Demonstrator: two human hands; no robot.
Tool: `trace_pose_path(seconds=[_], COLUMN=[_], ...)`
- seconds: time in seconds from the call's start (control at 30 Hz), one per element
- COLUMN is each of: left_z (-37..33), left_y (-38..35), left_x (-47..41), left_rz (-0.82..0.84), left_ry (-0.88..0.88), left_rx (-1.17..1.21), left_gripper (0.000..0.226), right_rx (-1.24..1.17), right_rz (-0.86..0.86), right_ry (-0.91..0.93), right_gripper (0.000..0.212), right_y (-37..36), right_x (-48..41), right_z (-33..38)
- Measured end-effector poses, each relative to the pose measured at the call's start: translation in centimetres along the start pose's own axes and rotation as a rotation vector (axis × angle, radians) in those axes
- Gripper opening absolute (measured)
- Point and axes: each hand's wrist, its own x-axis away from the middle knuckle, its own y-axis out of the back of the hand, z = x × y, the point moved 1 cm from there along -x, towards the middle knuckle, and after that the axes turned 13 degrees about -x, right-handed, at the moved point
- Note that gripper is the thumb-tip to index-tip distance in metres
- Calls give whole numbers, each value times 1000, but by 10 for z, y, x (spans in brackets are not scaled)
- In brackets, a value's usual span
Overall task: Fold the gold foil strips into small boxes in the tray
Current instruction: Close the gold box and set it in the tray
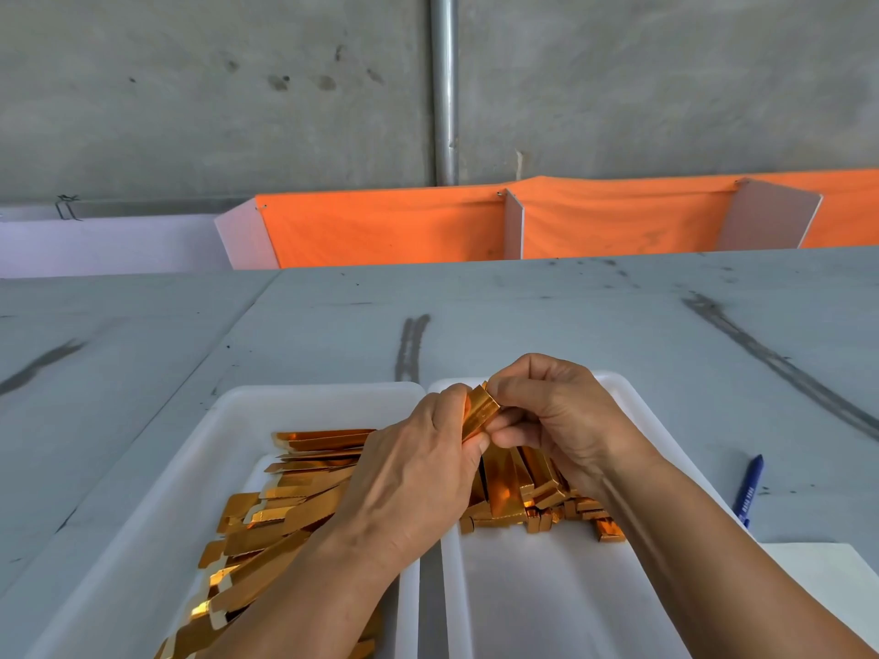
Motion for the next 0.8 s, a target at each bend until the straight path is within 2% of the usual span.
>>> trace_pose_path(seconds=[0.3,0.47,0.8], left_z=[3,5,7], left_y=[0,1,4], left_x=[0,0,2], left_rz=[5,12,-13], left_ry=[18,37,21], left_rx=[6,51,65], left_gripper=[42,45,48], right_rx=[137,110,53], right_rz=[35,102,159], right_ry=[103,82,84], right_gripper=[14,24,22], right_y=[0,2,1], right_x=[3,3,6], right_z=[1,3,5])
